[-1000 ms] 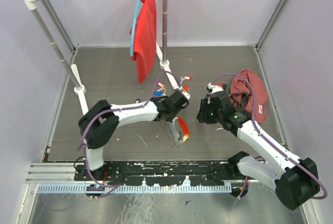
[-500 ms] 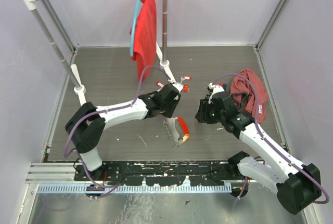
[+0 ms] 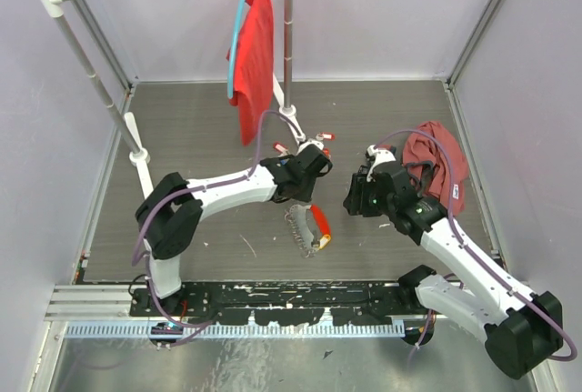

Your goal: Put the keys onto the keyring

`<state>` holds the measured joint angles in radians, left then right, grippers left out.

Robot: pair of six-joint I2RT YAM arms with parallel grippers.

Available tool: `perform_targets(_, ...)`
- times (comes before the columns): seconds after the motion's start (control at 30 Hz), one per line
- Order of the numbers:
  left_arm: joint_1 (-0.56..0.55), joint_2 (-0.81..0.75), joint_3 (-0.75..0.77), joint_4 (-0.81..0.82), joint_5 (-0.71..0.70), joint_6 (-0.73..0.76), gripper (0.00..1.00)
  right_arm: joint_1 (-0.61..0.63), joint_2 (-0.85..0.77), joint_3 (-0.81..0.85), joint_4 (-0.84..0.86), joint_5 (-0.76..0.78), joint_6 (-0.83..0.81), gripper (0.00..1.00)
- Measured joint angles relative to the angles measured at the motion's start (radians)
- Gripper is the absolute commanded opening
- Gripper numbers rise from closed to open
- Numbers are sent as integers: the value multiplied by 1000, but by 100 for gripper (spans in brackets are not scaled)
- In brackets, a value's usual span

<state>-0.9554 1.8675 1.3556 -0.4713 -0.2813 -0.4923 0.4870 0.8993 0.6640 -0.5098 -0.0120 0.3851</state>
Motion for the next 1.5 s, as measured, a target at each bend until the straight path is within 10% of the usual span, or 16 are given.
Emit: perform_targets(1.5, -61, 222, 167, -209, -201, -174, 31, 0, -42, 0, -39, 17, 10, 53)
